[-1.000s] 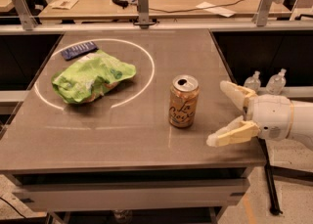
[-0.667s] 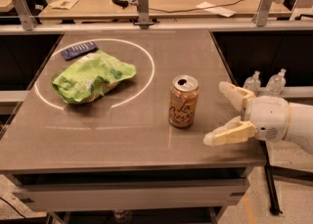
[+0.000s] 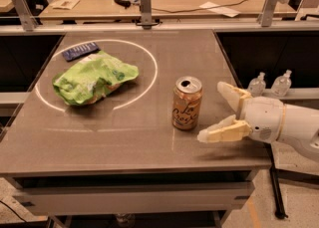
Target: Move orange can near green rice chip bag
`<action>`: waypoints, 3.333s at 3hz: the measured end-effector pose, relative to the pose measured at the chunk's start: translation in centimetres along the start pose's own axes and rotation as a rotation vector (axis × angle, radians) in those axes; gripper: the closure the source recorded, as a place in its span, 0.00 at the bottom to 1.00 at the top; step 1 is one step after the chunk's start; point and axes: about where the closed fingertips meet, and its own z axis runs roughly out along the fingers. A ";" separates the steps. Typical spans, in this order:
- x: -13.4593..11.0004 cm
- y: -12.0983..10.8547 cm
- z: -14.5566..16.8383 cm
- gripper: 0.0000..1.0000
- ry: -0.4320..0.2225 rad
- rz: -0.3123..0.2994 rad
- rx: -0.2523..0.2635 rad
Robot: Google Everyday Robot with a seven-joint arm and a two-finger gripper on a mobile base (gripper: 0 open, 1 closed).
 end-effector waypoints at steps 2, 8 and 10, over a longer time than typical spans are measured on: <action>-1.3 0.1 2.6 0.00 0.020 -0.076 -0.070; -3.2 -0.3 7.6 1.00 0.011 -0.072 -0.191; -4.3 -0.4 11.4 1.00 0.030 -0.083 -0.224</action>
Offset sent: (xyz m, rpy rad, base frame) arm 0.0175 0.0344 0.0151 -0.0749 -0.0771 0.1169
